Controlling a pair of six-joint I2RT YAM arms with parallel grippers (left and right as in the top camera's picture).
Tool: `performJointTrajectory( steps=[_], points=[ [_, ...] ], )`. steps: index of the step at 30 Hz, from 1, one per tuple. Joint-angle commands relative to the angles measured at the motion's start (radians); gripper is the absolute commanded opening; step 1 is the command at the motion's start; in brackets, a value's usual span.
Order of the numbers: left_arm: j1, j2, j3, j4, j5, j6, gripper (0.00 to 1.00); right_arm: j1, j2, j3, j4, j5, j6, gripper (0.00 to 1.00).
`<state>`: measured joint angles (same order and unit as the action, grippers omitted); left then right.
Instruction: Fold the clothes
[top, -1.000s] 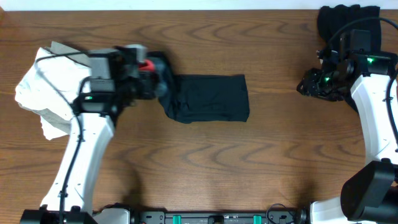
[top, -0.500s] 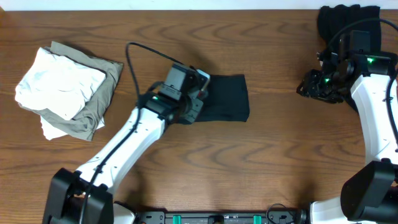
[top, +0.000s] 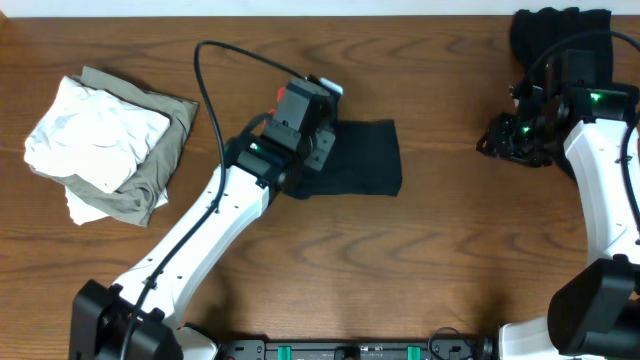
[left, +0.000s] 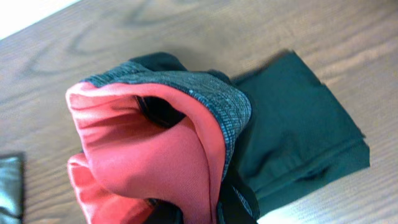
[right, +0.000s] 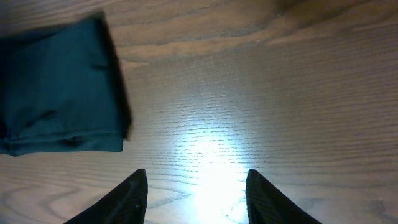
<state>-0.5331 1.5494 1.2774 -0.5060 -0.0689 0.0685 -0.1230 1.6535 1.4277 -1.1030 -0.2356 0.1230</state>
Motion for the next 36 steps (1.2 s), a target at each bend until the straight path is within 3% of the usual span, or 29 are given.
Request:
performJointTrajectory(
  steps=[1,12,22,23,24,28,31,36],
  points=[
    [-0.003,-0.008,0.071,-0.031,-0.045,-0.017,0.06,-0.008,-0.006,0.014,-0.001,-0.008,0.011,0.49],
    [-0.113,0.045,0.087,-0.028,-0.041,0.029,0.06,-0.008,-0.006,0.014,-0.005,-0.008,0.011,0.49],
    [-0.221,0.151,0.087,0.127,-0.04,0.097,0.06,-0.006,-0.006,0.014,-0.019,-0.023,0.011,0.49],
    [-0.235,0.171,0.087,0.159,-0.04,0.097,0.08,-0.006,-0.006,0.014,-0.019,-0.033,0.011,0.5],
    [-0.249,0.192,0.087,0.196,-0.036,0.096,0.17,-0.006,-0.006,0.014,-0.019,-0.044,0.012,0.49],
    [-0.305,0.265,0.087,0.335,0.032,0.097,0.62,-0.007,-0.006,0.014,-0.019,-0.06,0.02,0.49],
    [-0.337,0.282,0.087,0.348,0.032,0.096,0.68,-0.007,-0.006,0.014,-0.018,-0.06,0.019,0.49],
    [-0.341,0.249,0.087,0.273,-0.004,0.103,0.7,-0.006,-0.006,0.014,-0.012,-0.06,0.019,0.5]
  ],
)
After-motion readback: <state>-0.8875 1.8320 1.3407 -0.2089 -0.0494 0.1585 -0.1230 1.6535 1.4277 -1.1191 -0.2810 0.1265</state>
